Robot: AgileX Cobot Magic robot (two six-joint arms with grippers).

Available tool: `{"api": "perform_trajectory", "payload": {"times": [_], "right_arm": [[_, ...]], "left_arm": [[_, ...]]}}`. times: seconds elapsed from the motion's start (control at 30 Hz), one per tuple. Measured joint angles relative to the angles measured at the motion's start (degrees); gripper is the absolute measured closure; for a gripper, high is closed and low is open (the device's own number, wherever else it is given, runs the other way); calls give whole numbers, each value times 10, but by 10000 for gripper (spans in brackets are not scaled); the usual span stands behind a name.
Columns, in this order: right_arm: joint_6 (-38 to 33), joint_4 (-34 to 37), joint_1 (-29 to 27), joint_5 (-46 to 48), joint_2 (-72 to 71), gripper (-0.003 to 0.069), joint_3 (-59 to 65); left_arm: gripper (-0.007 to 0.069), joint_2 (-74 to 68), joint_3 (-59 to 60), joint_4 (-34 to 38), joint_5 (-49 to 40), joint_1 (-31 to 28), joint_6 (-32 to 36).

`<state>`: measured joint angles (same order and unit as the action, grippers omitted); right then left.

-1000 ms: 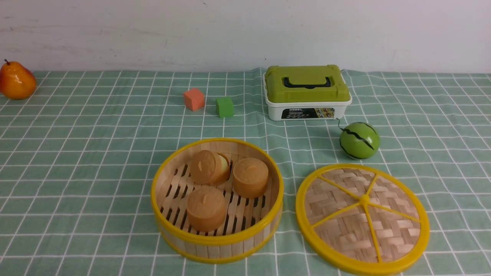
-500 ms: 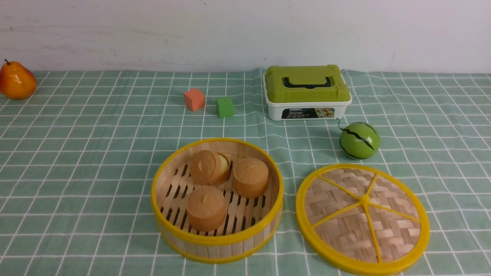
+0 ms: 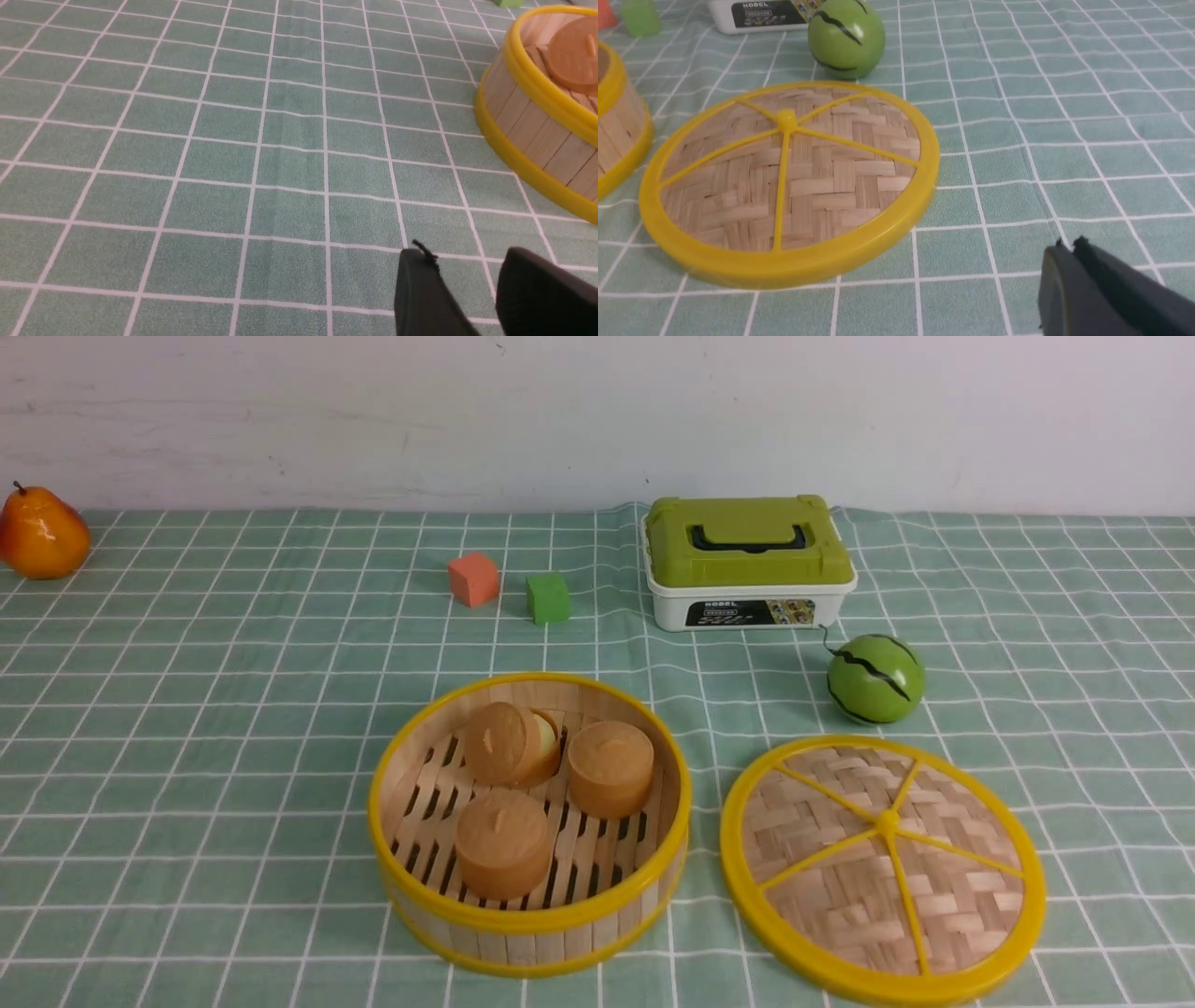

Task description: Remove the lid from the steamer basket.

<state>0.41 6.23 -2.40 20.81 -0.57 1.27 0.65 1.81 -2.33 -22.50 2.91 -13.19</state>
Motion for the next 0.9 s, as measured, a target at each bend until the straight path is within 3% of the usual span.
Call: {"api": "perform_trajectory", "payload": {"times": [0.3, 0.9], "right_arm": [[50, -39, 1, 14, 0, 666, -2], [55, -45, 1, 13, 0, 658, -2]], "left_arm": [[386, 0, 0, 0, 0, 0, 0], [386, 0, 0, 0, 0, 0, 0]]}}
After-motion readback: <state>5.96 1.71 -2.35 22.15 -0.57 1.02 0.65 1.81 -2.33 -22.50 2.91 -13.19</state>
